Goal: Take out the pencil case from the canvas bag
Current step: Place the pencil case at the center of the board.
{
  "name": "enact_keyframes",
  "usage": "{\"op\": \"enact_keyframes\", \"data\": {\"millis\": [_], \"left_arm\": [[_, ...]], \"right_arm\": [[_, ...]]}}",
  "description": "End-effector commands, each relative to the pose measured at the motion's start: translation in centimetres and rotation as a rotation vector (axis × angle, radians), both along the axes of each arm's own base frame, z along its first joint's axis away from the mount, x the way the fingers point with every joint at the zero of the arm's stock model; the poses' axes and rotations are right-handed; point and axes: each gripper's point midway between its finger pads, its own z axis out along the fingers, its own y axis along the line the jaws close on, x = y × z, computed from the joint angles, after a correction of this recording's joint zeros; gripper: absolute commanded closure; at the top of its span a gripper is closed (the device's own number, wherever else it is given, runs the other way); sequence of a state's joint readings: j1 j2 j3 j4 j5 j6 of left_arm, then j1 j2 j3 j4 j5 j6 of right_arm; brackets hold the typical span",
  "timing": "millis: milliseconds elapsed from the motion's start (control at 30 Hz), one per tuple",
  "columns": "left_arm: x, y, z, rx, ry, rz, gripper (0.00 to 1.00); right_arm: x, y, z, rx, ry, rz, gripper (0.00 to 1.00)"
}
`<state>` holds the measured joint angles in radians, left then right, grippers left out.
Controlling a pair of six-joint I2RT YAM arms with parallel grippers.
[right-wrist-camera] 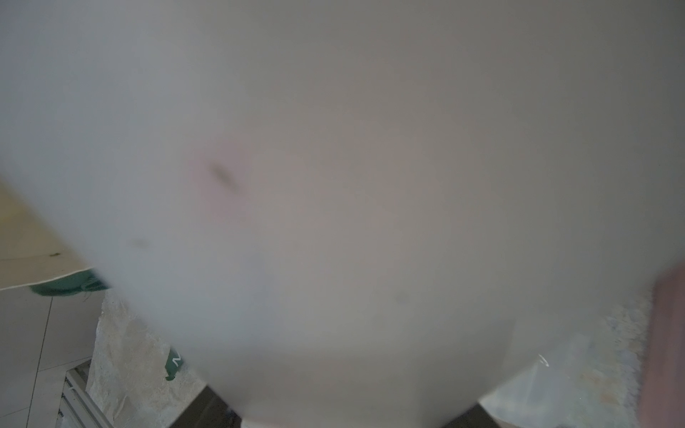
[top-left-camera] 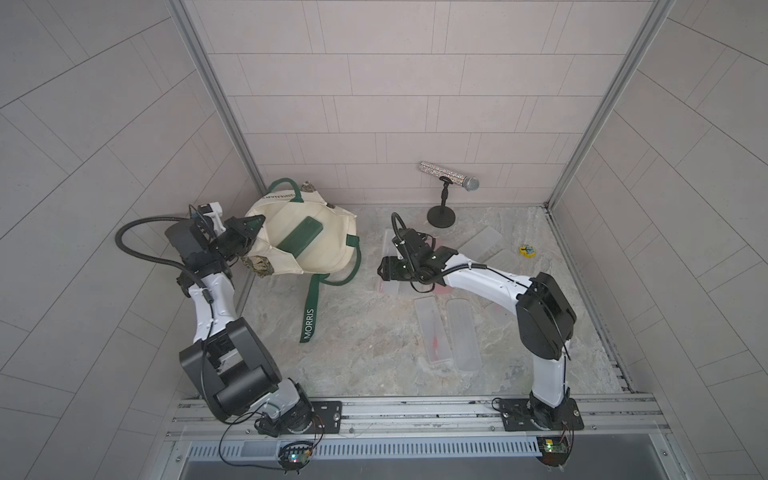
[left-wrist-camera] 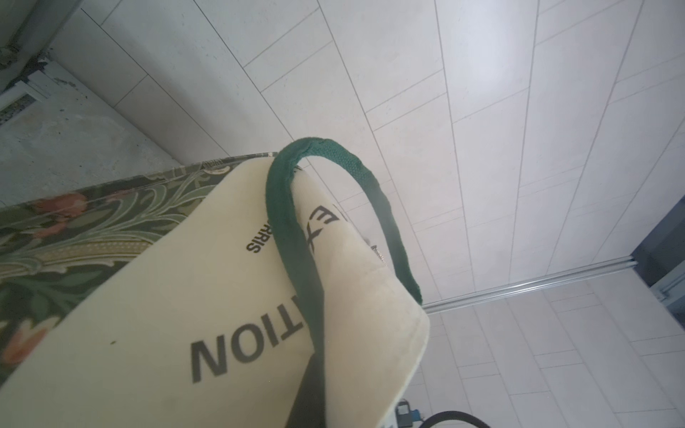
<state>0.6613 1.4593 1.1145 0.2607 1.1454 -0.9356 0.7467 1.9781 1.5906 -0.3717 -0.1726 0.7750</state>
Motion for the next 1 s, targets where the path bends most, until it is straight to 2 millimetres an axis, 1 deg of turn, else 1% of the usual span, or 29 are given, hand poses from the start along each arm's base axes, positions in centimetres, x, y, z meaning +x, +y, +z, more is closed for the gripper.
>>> {"op": "enact_keyframes", "data": {"millis": [0, 133, 200, 333, 500, 733, 967], "left_arm": [[-0.7, -0.2, 5.9, -0.006, -0.199, -0.056, 1.0], [-0.9, 0.5, 7.0, -0.06, -0.256, -0.069, 1.0], [-1.1, 0.4, 7.5, -0.088, -0.281, -0.089, 1.0], [-1.2, 0.3, 8.0, -0.134, -0.314, -0.131, 1.0], [-1.2, 0.2, 7.5, -0.14, -0.302, -0.145, 1.0], [-1.4, 0.0, 7.4, -0.134, -0.304, -0.142, 1.0], [-1.5, -0.1, 7.2, -0.139, -0.3, -0.143, 1.0]], "right_arm": [[0.7, 0.8, -0.2, -0.005, 0.028, -0.018, 0.45], [1.9, 1.7, -1.2, -0.01, 0.038, -0.022, 0.45], [2.5, 2.0, -1.8, -0.013, 0.055, -0.028, 0.45], [3.5, 2.2, -3.1, -0.022, 0.079, -0.047, 0.45], [4.7, 2.0, -4.4, -0.05, 0.1, -0.067, 0.45], [6.5, 1.5, -6.4, -0.096, 0.12, -0.097, 0.44], [8.7, 1.1, -7.6, -0.137, 0.101, -0.117, 0.43]]}}
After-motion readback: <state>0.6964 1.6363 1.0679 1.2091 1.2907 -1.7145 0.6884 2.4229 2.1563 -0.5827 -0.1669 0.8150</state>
